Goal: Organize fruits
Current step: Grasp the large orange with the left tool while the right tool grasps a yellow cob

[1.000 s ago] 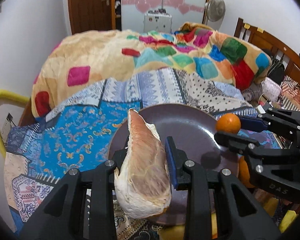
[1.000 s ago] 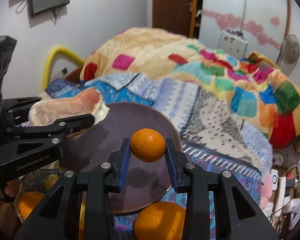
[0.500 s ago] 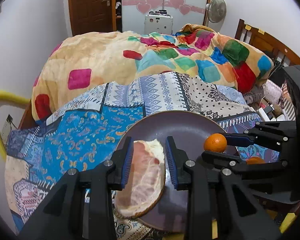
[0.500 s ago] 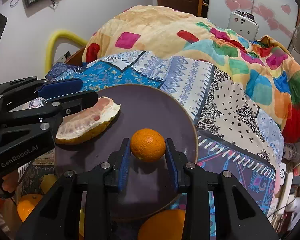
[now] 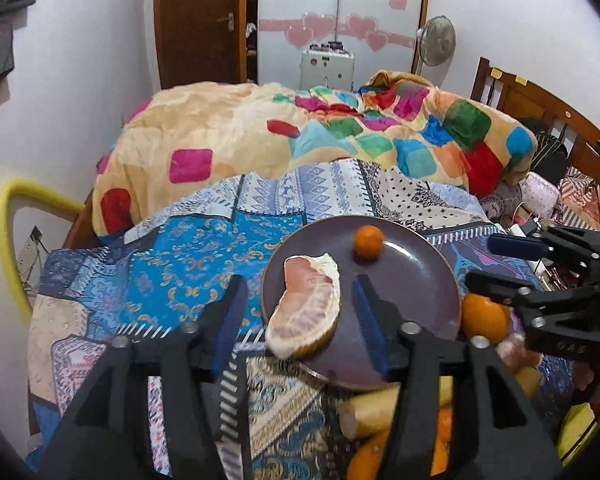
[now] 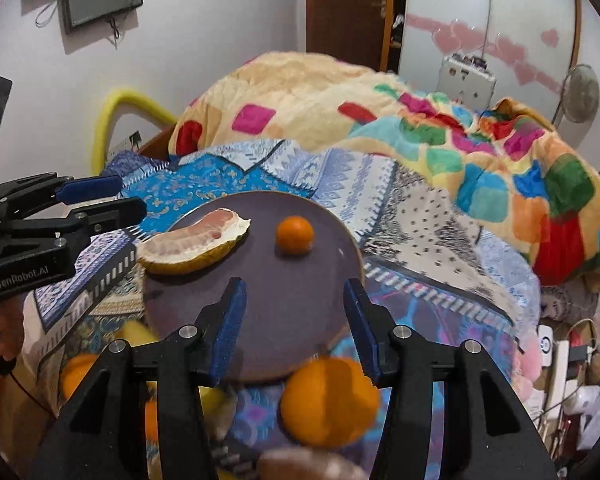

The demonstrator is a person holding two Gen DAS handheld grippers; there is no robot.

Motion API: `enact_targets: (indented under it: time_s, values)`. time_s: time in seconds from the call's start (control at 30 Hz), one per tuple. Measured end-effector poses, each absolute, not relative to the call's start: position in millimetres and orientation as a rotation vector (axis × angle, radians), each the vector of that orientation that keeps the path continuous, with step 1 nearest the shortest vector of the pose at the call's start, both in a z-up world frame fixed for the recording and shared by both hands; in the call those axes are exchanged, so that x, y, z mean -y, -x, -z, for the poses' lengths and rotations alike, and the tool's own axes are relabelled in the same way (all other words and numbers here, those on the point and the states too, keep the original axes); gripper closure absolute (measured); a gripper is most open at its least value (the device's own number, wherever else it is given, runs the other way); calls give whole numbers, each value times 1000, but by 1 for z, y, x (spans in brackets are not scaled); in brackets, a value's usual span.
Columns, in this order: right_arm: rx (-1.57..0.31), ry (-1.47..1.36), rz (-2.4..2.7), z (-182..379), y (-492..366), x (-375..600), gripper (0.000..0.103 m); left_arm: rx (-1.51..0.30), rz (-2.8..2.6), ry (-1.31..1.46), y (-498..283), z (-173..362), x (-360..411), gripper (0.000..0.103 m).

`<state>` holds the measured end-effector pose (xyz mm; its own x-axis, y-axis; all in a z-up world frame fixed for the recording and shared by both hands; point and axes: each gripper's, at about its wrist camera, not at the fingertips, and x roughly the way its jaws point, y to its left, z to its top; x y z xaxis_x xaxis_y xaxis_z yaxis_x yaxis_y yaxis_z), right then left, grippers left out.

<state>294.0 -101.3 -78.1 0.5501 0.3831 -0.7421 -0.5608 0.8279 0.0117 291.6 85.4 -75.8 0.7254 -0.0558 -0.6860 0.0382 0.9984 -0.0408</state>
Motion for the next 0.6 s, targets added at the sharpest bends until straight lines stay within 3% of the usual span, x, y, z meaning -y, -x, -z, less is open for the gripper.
enact_targets:
  time_s: [0.1, 0.27, 0.5, 0.6]
  values:
    - [-795, 221, -563, 72, -275, 114, 55, -746, 50, 16, -272, 71, -83, 44]
    - [-763, 236, -551, 74, -241, 133, 51, -744, 64, 30, -242, 71, -79, 31]
    - [-768, 238, -557, 92, -207, 158, 49, -775, 70, 34, -211, 86, -65, 28]
    - [-770, 241, -563, 100, -197, 164, 49, -776, 72, 33, -199, 94, -58, 21]
